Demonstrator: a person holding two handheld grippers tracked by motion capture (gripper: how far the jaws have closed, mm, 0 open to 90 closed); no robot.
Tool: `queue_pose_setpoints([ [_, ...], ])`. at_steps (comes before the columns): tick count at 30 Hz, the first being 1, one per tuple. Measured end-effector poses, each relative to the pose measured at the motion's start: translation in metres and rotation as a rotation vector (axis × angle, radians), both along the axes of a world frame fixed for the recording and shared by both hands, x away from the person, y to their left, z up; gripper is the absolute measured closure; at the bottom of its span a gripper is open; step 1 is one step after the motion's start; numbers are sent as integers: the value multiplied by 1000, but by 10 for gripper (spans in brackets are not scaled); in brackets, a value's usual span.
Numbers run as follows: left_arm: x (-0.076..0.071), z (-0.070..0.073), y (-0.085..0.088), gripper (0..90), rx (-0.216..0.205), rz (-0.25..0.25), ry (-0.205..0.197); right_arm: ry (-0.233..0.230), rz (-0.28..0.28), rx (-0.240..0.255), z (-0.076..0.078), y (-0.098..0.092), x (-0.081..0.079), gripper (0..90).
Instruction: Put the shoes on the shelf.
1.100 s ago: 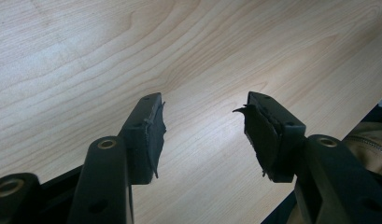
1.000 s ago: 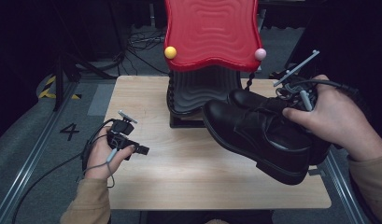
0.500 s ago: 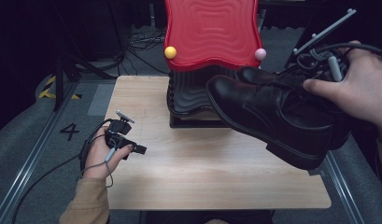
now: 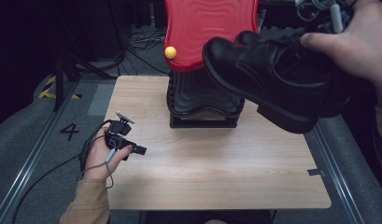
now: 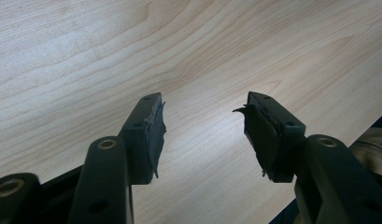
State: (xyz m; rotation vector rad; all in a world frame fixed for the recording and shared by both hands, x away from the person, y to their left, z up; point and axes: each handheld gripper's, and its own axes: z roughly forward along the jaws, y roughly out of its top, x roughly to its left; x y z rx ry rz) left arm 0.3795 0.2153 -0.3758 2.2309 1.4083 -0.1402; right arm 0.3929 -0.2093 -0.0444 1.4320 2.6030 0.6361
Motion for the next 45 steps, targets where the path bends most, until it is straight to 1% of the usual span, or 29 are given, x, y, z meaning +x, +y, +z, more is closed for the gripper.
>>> queue_pose_setpoints([
  [2, 0, 0, 1, 479, -4, -3, 3, -7, -15, -2, 5, 5, 7, 818],
  [5, -2, 0, 3, 479, -12, 2, 0, -8, -40, 8, 16, 14, 20, 818],
  [7, -2, -1, 4, 478, -12, 0, 1, -17, -55, 5, 22, 20, 29, 818],
  [8, -1, -2, 7, 479, -3, 12, 1, -22, -65, 3, 27, 23, 35, 818],
  [9, -1, -2, 7, 478, -3, 12, 1, -22, -65, 3, 27, 23, 35, 818],
  [11, 1, -4, 10, 479, -10, 19, 5, -26, -83, 2, 34, 29, 44, 818],
  [12, 3, -5, 13, 479, -10, 21, 6, -29, -97, 7, 41, 34, 55, 818],
  [14, 4, -6, 14, 479, -12, 27, 10, -38, -113, 14, 46, 38, 64, 818],
  [15, 5, -7, 15, 479, -2, 25, 7, -41, -119, 17, 48, 40, 67, 818],
  [16, 6, -8, 15, 478, -7, 26, 12, -51, -125, 20, 50, 41, 72, 818],
  [18, 7, -9, 15, 478, -17, 23, 10, -66, -140, 32, 51, 46, 82, 818],
  [20, 8, -9, 15, 478, -29, 15, 10, -71, -163, 35, 53, 51, 92, 818],
  [24, 12, -12, 17, 477, -45, 14, 18, -95, -195, 35, 52, 60, 113, 818],
  [26, 13, -12, 18, 476, -47, 17, 21, -97, -202, 35, 53, 62, 116, 818],
  [27, 14, -13, 19, 476, -46, 19, 21, -105, -203, 29, 53, 64, 119, 818],
  [28, 14, -13, 20, 474, -48, 18, 22, -110, -211, 35, 53, 67, 125, 818],
  [30, 14, -12, 22, 474, -55, 17, 18, -135, -213, 34, 54, 71, 131, 818],
  [32, 14, -11, 23, 474, -64, 23, 17, -149, -219, 48, 54, 75, 138, 818],
  [33, 14, -11, 23, 474, -65, 23, 14, -170, -223, 52, 54, 79, 143, 818],
  [34, 13, -11, 23, 474, -64, 25, 14, -170, -223, 52, 54, 79, 143, 818],
  [35, 13, -11, 24, 474, -67, 24, 17, -190, -230, 56, 53, 84, 148, 818],
  [36, 14, -11, 24, 474, -70, 19, 15, -190, -230, 56, 53, 84, 148, 818],
  [39, 13, -11, 26, 474, -81, 30, 9, -204, -247, 44, 51, 90, 155, 818],
  [41, 13, -11, 27, 475, -80, 25, 10, -221, -260, 38, 51, 94, 159, 818],
  [42, 14, -11, 26, 475, -74, 14, 15, -225, -267, 32, 51, 96, 162, 818],
  [43, 14, -12, 25, 474, -76, 10, 17, -228, -274, 23, 52, 98, 165, 818],
  [45, 14, -12, 24, 474, -80, 6, 20, -249, -287, 5, 52, 101, 168, 818],
])
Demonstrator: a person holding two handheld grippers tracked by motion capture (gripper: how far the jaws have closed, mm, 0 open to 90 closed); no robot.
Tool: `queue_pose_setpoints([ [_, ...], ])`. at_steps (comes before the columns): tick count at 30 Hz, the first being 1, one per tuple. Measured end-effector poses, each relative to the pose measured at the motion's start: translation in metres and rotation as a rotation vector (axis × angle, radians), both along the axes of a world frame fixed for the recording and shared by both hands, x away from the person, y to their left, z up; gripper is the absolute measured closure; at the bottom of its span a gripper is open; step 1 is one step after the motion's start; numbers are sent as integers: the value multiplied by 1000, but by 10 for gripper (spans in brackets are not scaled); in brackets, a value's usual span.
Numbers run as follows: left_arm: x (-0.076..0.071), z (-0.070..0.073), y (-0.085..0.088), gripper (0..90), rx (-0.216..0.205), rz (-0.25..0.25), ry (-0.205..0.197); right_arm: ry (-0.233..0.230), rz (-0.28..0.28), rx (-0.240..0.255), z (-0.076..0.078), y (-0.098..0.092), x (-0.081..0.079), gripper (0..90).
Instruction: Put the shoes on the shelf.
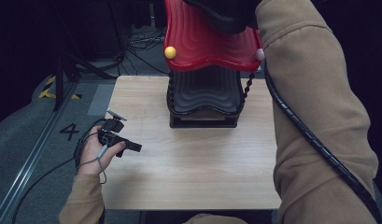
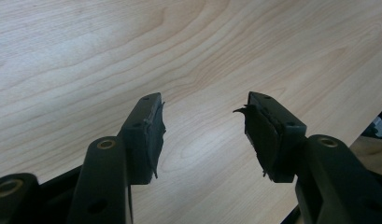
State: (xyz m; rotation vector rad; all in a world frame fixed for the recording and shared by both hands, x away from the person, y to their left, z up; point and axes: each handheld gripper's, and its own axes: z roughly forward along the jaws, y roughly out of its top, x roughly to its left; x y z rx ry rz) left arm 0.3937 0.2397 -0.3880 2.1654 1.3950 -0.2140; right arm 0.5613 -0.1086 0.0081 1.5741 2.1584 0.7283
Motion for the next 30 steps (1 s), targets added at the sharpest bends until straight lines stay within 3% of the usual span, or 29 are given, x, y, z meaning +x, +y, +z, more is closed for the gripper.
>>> queue_pose_setpoints([
  [7, 0, 1, 5, 474, -14, 7, -9, -37, -44, 24, -7, 6, 12, 816],
  [17, -2, 4, 6, 475, -17, 7, -19, -13, -44, 38, -24, 20, 22, 800],
  [25, -4, 7, 5, 474, -8, 2, -33, -32, -108, 63, -45, 25, 25, 788],
  [28, -3, 6, 4, 474, -9, -1, -28, -32, -125, 49, -53, 24, 26, 777],
  [30, -4, 6, 2, 475, -17, 7, -18, -30, -133, 68, -56, 22, 26, 766],
])
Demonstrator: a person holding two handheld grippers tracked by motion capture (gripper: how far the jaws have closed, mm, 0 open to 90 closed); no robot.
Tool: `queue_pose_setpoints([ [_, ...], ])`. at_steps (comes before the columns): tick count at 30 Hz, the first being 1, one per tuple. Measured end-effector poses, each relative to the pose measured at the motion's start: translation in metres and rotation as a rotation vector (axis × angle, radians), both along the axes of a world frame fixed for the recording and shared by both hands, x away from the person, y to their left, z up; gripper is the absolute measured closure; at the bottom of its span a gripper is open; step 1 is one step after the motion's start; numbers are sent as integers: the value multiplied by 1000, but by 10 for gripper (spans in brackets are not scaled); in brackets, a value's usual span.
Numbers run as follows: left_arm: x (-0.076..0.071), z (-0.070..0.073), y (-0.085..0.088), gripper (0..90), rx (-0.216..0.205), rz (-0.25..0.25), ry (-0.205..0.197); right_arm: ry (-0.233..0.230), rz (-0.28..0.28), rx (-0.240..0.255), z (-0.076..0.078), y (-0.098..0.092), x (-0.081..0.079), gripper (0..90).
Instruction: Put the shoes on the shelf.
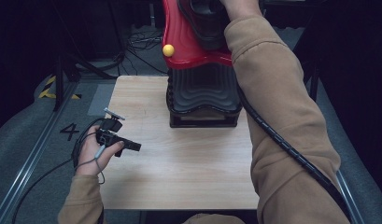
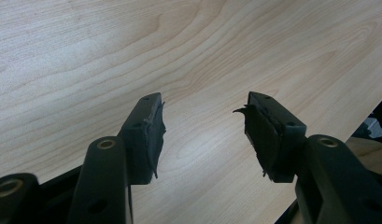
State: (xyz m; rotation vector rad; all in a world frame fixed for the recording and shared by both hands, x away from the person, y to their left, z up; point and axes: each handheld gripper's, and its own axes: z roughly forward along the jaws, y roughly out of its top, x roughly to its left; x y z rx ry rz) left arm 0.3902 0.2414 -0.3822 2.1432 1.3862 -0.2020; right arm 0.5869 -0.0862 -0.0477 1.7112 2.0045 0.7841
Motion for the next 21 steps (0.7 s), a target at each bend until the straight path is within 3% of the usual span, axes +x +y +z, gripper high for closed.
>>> queue_pose_setpoints([
  [4, 0, 1, -2, 474, 12, -13, -8, -7, -16, 42, -4, 1, -2, 762],
  [6, 0, 2, -3, 474, 12, -11, -9, -9, -29, 60, -13, 5, -4, 704],
  [9, -1, 2, -3, 474, 18, -14, -13, 57, -18, 85, -25, 9, -3, 656],
  [12, -2, 3, -5, 474, 16, -16, -14, 62, -10, 93, -25, 10, -6, 543],
  [15, -1, 4, -5, 474, 16, -18, -16, 138, 18, 126, -21, 4, -11, 460],
  [21, -1, 4, -7, 473, 19, -16, -14, 138, 70, 71, -11, -3, -28, 405],
])
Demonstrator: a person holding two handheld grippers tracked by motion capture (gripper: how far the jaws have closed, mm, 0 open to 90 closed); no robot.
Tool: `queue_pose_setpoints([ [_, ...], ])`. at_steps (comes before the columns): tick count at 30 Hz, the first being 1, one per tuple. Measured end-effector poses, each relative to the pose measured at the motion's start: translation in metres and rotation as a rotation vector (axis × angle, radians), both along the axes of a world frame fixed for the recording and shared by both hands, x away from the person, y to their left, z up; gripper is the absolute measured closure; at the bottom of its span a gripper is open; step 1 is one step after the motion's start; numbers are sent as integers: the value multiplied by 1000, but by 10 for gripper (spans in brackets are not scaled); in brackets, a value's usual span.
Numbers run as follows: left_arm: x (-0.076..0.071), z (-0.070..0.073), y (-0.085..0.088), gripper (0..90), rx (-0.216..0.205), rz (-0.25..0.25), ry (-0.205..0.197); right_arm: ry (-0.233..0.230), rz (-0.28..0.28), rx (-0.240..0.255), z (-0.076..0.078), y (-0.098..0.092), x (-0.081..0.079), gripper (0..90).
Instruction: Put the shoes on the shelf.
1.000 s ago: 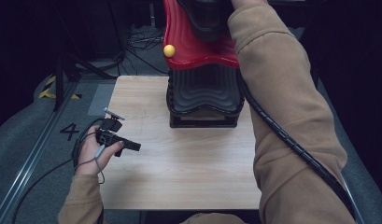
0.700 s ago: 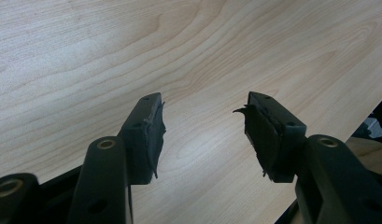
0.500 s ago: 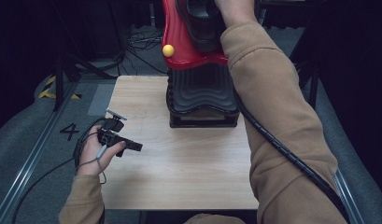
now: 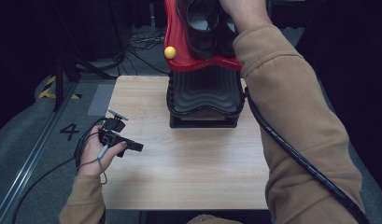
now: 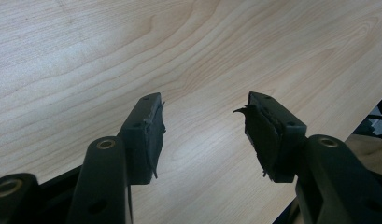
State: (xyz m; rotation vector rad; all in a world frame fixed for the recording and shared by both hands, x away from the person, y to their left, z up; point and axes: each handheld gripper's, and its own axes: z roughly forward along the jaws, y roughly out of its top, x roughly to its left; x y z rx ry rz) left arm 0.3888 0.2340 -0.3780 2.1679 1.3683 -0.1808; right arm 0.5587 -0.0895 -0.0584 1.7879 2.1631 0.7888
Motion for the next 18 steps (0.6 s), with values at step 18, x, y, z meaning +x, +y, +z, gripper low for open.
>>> queue_pose_setpoints([
  [18, -7, 9, -11, 463, 25, -14, -16, -14, 152, -20, 17, -65, -63, 387],
])
